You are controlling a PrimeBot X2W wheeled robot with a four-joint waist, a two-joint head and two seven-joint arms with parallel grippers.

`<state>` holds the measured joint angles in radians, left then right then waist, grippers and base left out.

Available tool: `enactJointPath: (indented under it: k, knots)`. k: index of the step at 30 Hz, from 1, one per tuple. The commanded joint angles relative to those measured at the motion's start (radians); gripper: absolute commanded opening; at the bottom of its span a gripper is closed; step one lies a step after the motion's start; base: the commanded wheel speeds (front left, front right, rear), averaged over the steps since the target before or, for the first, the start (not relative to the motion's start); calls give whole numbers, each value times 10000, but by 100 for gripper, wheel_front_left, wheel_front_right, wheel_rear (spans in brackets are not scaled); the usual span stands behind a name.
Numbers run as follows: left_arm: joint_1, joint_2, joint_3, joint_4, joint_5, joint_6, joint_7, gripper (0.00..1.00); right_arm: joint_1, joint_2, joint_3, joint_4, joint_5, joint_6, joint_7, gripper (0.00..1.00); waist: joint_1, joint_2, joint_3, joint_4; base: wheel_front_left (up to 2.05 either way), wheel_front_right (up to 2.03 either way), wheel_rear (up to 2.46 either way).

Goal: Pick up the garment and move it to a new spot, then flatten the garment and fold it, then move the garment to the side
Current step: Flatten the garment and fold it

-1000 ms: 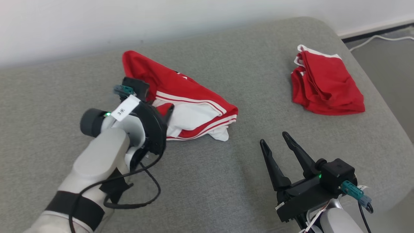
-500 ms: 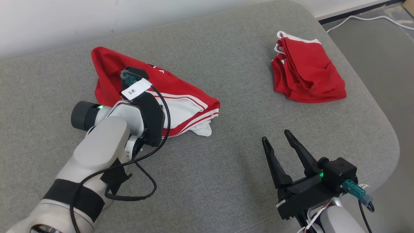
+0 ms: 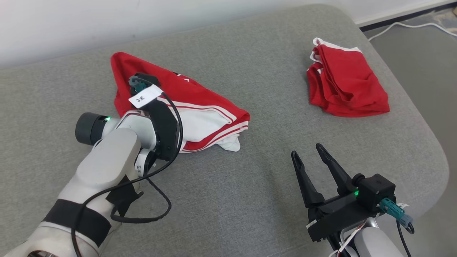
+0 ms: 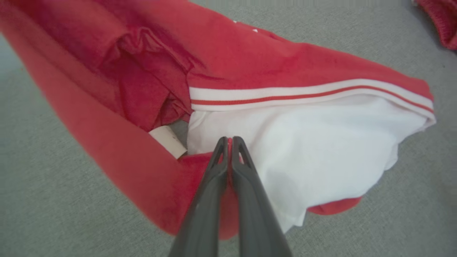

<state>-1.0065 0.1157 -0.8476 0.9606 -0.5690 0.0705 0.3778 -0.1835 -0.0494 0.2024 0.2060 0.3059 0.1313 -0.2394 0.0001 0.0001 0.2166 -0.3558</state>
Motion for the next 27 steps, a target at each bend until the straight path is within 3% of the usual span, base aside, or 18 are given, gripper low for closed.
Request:
enactJointPath:
  k: [1, 10, 27]
  knots:
    - [120, 111, 92, -143, -77, 41, -127, 0, -1, -25, -38, -2, -47, -12, -62, 100, -1, -1, -78, 145, 0, 0, 0]
    - [419, 492, 630, -1067, -558, 426, -668, 0, 181, -28, -94, -113, -242, -12, 160, 100, -1, -1, -431, 892, 0, 0, 0]
    - [2635, 2724, 2565, -5760, -1459, 2140, -2007, 0, 668, -30, -201, -522, -546, -12, 656, 100, -1, -1, -1002, 2054, 0, 0, 0]
